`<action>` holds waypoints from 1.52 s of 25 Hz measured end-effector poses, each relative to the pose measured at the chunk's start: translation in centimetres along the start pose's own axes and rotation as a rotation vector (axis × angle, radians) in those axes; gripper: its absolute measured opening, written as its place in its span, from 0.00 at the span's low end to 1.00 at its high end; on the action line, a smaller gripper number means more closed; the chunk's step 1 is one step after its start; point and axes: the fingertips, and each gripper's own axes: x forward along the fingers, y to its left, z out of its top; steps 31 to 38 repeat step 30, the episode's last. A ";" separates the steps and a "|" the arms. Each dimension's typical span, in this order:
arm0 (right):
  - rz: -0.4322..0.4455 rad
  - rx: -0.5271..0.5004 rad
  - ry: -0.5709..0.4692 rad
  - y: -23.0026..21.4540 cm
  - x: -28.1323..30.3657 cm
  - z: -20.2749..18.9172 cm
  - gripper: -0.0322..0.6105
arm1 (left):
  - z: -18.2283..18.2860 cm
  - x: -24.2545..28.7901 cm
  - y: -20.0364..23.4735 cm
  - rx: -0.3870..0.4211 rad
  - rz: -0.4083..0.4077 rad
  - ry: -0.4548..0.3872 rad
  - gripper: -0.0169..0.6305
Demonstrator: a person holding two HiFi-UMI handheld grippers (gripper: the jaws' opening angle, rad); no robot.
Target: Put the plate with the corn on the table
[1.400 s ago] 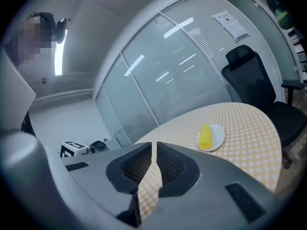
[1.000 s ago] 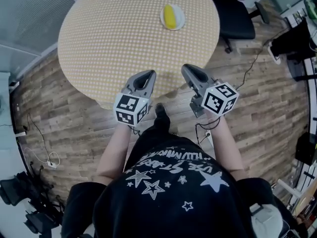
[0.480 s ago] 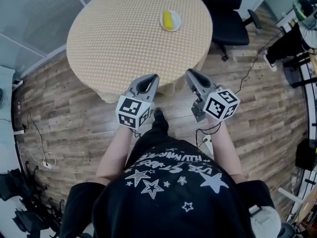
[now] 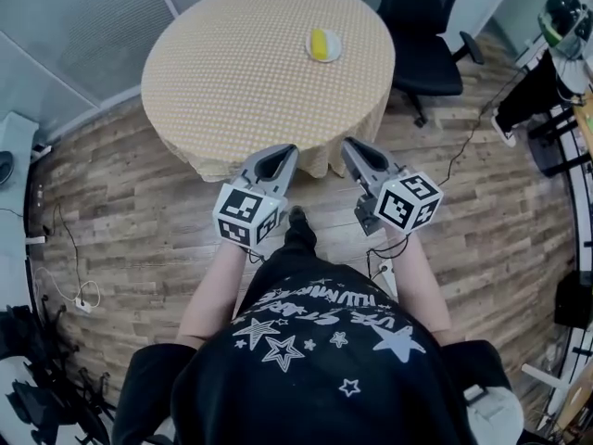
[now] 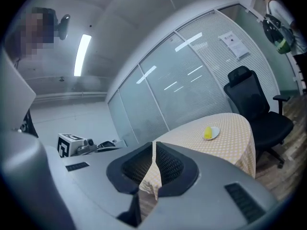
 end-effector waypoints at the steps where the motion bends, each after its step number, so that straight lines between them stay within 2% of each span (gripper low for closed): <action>1: 0.009 -0.004 0.000 0.6 -0.3 -0.1 0.11 | 0.0 -0.5 -0.4 0.001 0.000 -0.002 0.04; 5: 0.023 -0.017 0.006 2.7 -1.9 -0.8 0.11 | -0.1 -2.7 -2.5 -0.007 -0.003 -0.004 0.04; 12: 0.026 -0.043 0.022 5.2 -3.6 -2.2 0.11 | -0.4 -6.6 -4.5 -0.025 0.041 -0.013 0.04; 23: -0.009 -0.014 0.003 7.0 -3.1 -2.7 0.11 | -0.9 -8.2 -3.3 -0.019 0.015 0.009 0.04; 30: 0.009 -0.032 0.000 10.5 0.7 -2.2 0.11 | 0.0 -10.9 0.4 -0.024 0.011 0.008 0.04; 38: 0.009 -0.032 0.000 10.5 0.7 -2.2 0.11 | 0.0 -10.9 0.4 -0.024 0.011 0.008 0.04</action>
